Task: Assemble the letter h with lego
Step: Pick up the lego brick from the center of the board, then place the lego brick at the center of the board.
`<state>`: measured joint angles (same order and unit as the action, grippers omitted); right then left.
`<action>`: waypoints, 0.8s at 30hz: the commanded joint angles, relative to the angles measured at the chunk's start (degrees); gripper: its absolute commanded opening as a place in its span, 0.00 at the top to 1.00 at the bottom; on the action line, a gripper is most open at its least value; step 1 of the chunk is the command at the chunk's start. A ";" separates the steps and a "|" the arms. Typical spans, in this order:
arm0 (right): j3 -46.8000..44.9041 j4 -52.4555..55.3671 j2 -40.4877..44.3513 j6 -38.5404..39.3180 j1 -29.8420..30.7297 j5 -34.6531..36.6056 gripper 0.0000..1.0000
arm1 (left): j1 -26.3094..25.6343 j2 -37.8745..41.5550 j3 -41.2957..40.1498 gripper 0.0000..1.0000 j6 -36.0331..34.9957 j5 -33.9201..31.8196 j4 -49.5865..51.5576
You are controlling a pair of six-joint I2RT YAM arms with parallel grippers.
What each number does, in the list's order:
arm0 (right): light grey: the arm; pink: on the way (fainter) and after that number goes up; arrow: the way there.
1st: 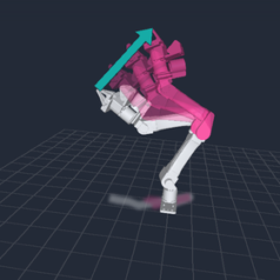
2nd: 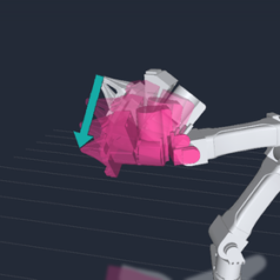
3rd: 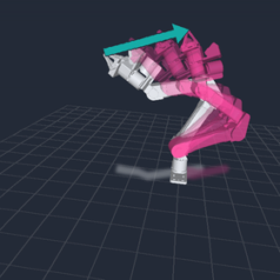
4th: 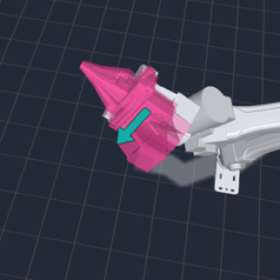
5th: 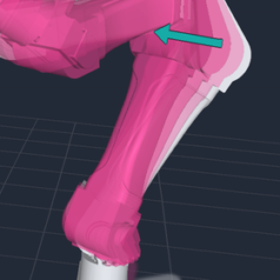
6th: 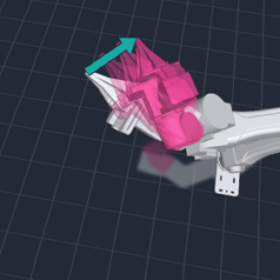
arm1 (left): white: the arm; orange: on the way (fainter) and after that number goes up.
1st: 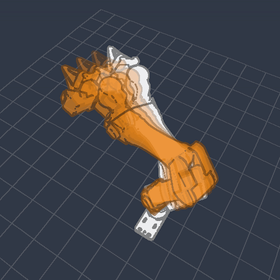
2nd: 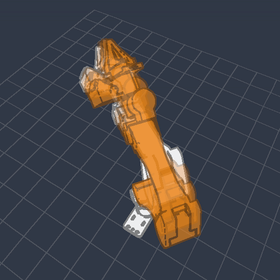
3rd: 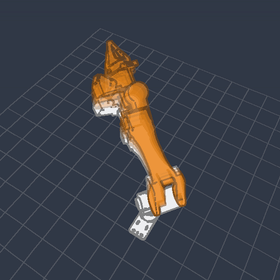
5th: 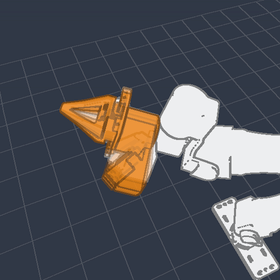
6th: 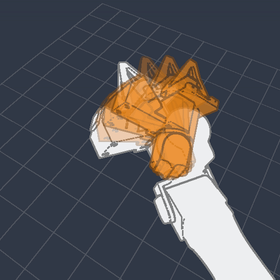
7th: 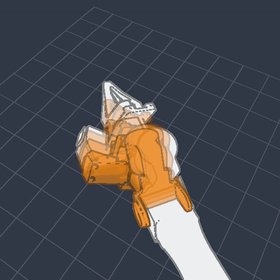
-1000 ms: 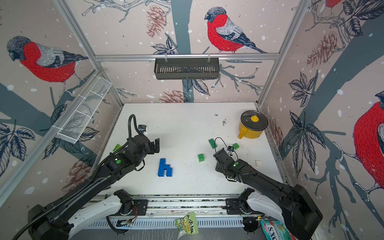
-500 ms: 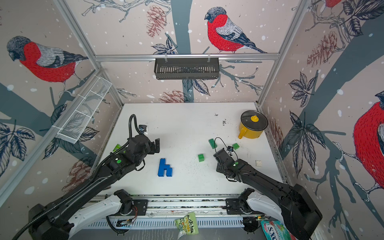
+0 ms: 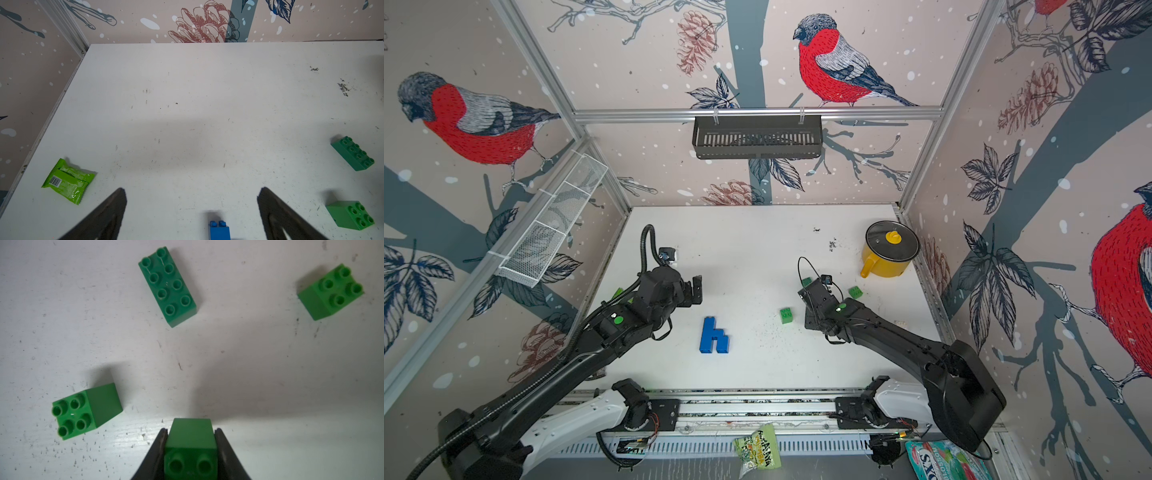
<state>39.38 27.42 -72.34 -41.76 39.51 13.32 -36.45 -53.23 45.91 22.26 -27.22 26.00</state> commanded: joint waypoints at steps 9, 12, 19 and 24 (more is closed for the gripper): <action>5.89 -2.63 -10.21 9.06 -0.22 -2.45 0.74 | 0.15 1.73 -3.42 0.02 1.05 -1.74 1.51; 6.38 -2.79 -11.46 9.07 -0.08 -2.40 0.73 | 0.15 0.37 -3.17 0.02 1.00 -1.25 1.77; 6.72 -2.90 -13.29 8.53 0.40 -2.24 0.65 | 0.15 0.65 -3.32 0.02 0.94 -1.13 1.69; 7.14 -2.73 -14.24 7.99 0.57 -2.28 0.51 | 0.10 0.97 -3.42 0.02 0.85 -0.76 1.60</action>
<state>46.15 24.97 -86.30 -33.10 39.97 10.94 -36.45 -52.42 42.54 22.63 -28.05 27.62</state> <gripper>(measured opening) 0.473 0.983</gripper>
